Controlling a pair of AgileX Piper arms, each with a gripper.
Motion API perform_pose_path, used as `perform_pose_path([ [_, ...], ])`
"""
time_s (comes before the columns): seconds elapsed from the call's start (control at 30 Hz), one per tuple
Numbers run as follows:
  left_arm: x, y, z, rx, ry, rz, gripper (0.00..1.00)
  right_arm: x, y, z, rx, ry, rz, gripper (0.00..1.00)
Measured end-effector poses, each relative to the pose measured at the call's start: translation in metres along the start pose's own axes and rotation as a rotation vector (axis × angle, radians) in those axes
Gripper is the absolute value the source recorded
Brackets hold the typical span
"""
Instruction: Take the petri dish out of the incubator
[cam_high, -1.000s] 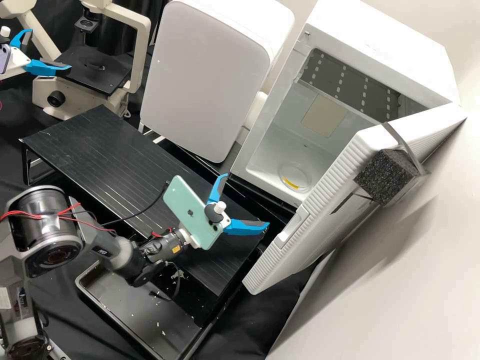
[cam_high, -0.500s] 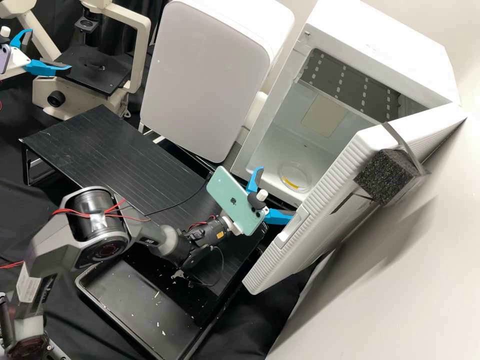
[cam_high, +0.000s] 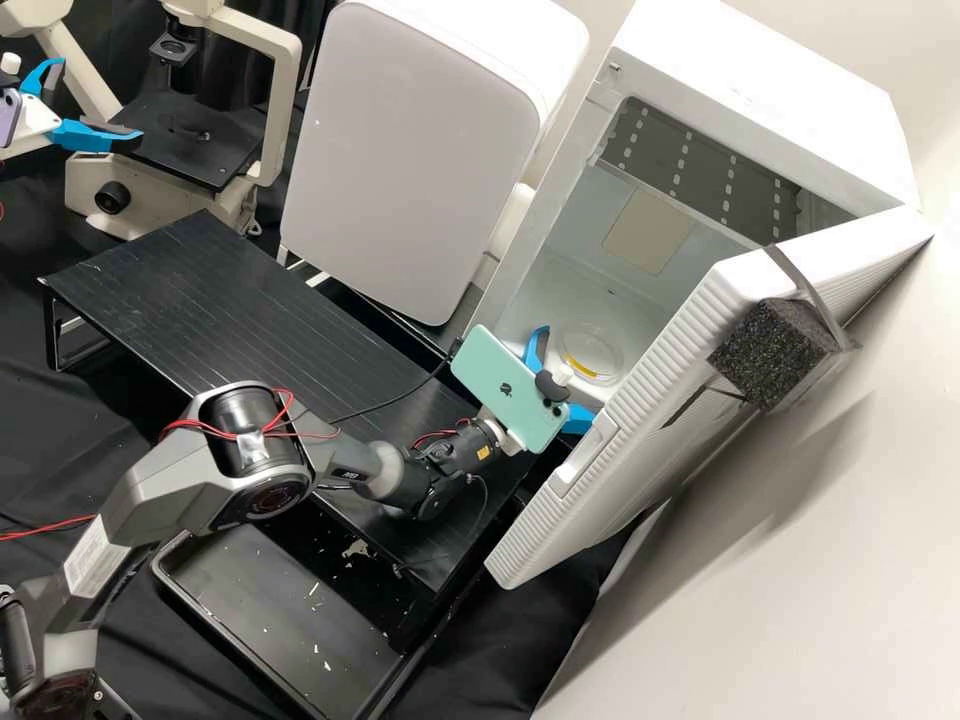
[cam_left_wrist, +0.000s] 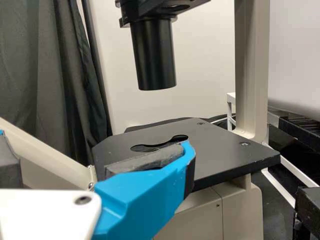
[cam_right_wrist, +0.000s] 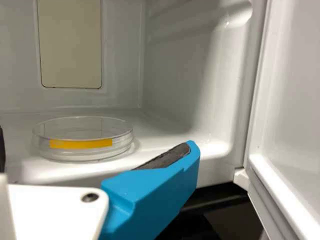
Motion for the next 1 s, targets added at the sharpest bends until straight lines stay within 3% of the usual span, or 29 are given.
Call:
perform_pose_path([
  [0.1,0.000,0.000,0.000,0.000,0.000,0.000,1.00,0.006,0.002,0.004,-0.011,-0.006,-0.010,1.00],
  [0.2,0.000,0.000,0.000,0.000,0.000,0.000,1.00,0.011,0.004,0.006,0.009,-0.009,-0.008,1.00],
  [0.47,0.000,0.000,0.000,0.000,0.000,0.000,1.00,0.021,0.008,0.005,0.007,0.001,-0.053,1.00],
  [0.67,0.000,0.000,0.000,0.000,0.000,0.000,1.00,0.024,0.010,0.007,-0.029,0.004,-0.078,1.00],
  [0.93,0.000,0.000,0.000,0.000,0.000,0.000,1.00,0.027,0.010,0.006,-0.051,-0.005,-0.117,1.00],
  [0.97,0.000,0.000,0.000,0.000,0.000,0.000,1.00,0.027,0.011,0.006,-0.053,-0.005,-0.117,0.00],
  [1.0,0.000,0.000,0.000,0.000,0.000,0.000,1.00,0.027,0.011,0.006,-0.057,-0.003,-0.121,0.00],
])
